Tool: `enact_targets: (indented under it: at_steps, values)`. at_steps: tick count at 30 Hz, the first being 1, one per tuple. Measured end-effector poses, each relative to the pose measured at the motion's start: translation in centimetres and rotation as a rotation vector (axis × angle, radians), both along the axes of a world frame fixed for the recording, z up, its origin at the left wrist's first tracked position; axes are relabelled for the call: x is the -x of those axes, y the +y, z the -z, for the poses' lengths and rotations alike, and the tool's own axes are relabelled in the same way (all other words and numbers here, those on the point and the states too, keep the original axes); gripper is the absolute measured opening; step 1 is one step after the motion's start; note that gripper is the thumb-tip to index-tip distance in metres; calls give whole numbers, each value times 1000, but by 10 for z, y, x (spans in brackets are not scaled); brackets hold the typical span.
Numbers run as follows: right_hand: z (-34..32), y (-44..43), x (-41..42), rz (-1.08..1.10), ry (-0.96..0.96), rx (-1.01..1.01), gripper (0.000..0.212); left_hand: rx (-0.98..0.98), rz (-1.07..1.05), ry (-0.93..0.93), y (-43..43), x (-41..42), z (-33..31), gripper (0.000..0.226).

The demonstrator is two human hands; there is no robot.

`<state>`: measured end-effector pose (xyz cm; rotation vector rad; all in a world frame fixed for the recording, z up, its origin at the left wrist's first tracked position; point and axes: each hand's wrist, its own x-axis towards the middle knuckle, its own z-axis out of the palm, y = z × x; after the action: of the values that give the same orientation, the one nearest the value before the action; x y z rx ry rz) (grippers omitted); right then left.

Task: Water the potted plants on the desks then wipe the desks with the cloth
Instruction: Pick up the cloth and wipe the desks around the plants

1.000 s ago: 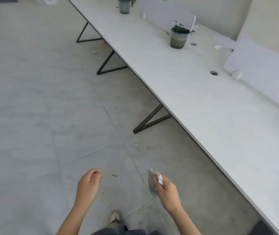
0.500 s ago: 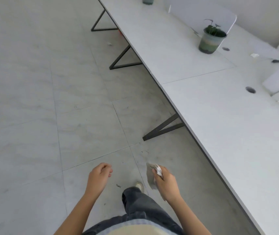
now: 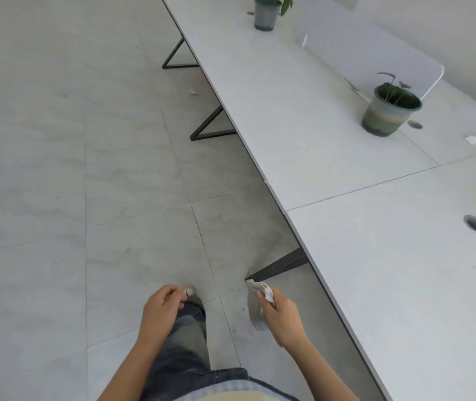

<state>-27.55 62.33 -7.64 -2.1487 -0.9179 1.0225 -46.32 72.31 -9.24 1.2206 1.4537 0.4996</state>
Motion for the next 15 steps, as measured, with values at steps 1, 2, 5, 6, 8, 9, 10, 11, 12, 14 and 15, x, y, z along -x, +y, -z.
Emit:
enact_targets:
  at_steps: [1, 2, 5, 6, 8, 9, 10, 11, 12, 14, 15]
  values:
    - [1, 18, -6, 6, 7, 0, 20, -1, 2, -9, 21, -7, 0, 19]
    - [2, 37, -12, 20, 12, -13, 23, -2, 16, -19, 44, -15, 1, 16]
    - [5, 97, -29, 143, 12, -71, 29, -27, 112, -20, 124, -44, 0, 12]
    - [4, 116, -34, 184, 16, -85, 27, -52, 148, -23, 152, -54, -5, 13]
    - [4, 155, -42, 257, 26, -102, 24, -104, 211, -45, 205, -73, -16, 11]
    - [3, 172, -45, 288, 30, -101, 24, -120, 229, -50, 228, -81, -22, 10]
    - [3, 187, -47, 312, 34, -103, 27, -131, 241, -57, 248, -89, -26, 9]
    - [1, 199, -49, 326, 41, -112, 28, -138, 257, -66, 265, -97, -28, 10]
    - [-1, 209, -51, 331, 50, -123, 25, -132, 274, -74, 280, -105, -29, 10]
    - [-7, 224, -54, 346, 72, -109, 21, -83, 314, -60, 297, -120, -22, 12]
    - [-9, 229, -56, 359, 73, -95, 24, -53, 344, -49, 300, -127, -17, 12]
